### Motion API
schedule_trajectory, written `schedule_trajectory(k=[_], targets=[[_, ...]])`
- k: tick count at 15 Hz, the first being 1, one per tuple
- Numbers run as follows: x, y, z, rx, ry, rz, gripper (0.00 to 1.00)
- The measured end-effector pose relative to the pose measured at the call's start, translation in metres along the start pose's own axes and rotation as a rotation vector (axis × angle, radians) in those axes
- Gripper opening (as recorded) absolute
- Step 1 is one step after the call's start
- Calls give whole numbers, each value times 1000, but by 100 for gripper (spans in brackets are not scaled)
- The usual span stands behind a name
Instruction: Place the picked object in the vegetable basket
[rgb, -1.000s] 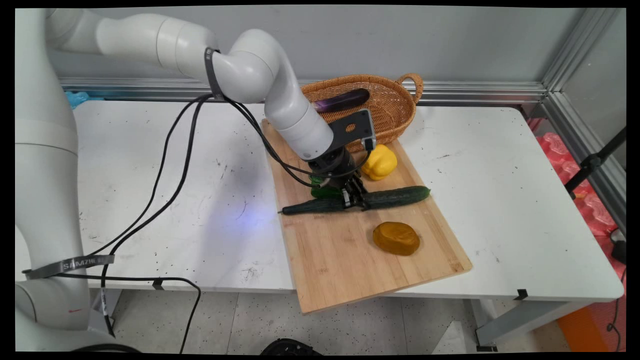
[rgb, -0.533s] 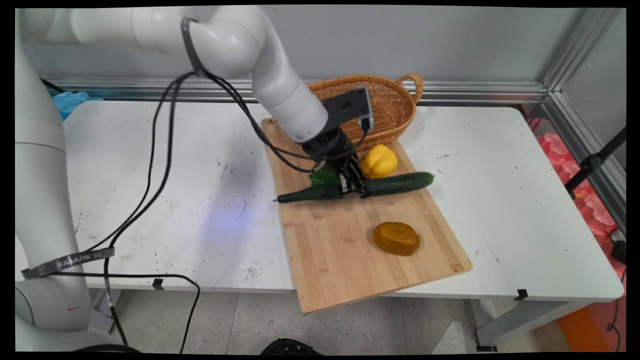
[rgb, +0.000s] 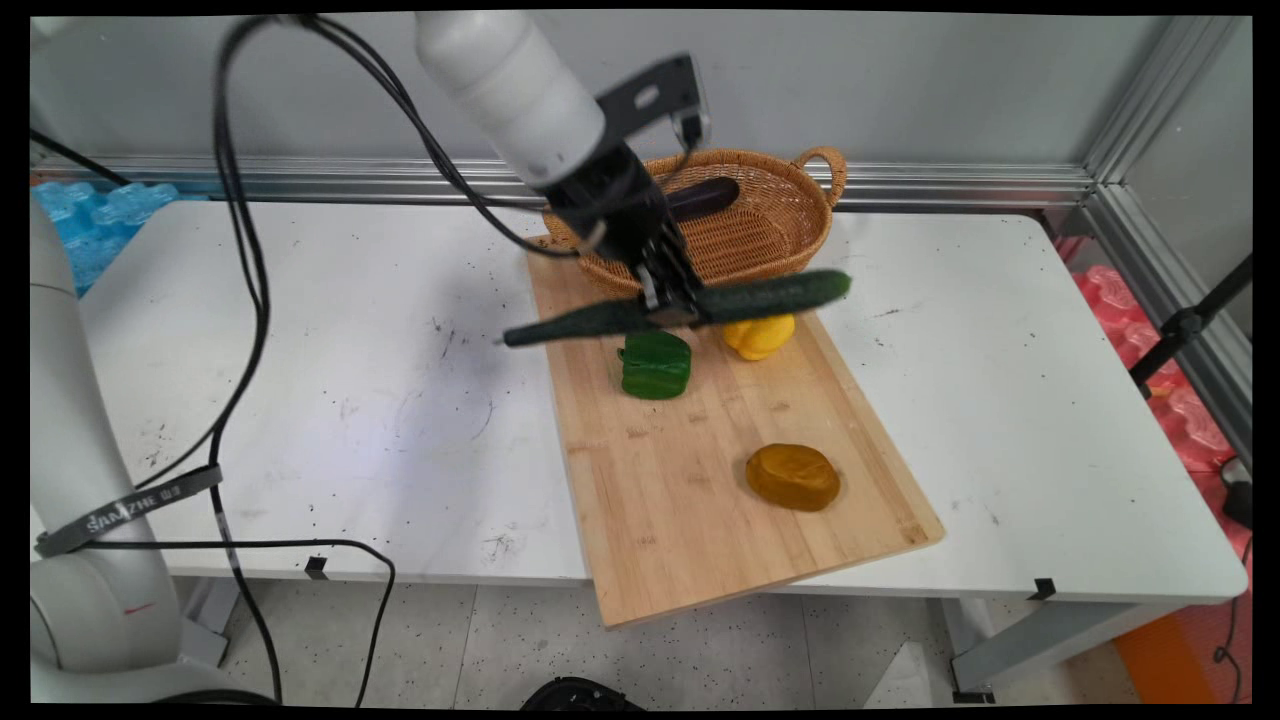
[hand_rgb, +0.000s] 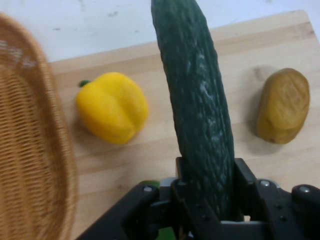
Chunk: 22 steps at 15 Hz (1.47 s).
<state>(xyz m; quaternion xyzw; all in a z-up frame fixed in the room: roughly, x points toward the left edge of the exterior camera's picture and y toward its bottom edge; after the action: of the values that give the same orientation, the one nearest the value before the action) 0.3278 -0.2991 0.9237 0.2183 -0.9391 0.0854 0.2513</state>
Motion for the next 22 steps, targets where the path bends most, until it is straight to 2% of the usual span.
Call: schedule_trajectory(k=[4, 11, 14, 18, 22], targets=[[3, -19, -38, 66, -22, -44, 0], [3, -70, -65, 209, -57, -164, 0], [7, -88, -59, 251, -61, -212, 0], [14, -115, -37, 301, -68, -290, 0], [21, -133, -9, 329, -81, -358, 0]])
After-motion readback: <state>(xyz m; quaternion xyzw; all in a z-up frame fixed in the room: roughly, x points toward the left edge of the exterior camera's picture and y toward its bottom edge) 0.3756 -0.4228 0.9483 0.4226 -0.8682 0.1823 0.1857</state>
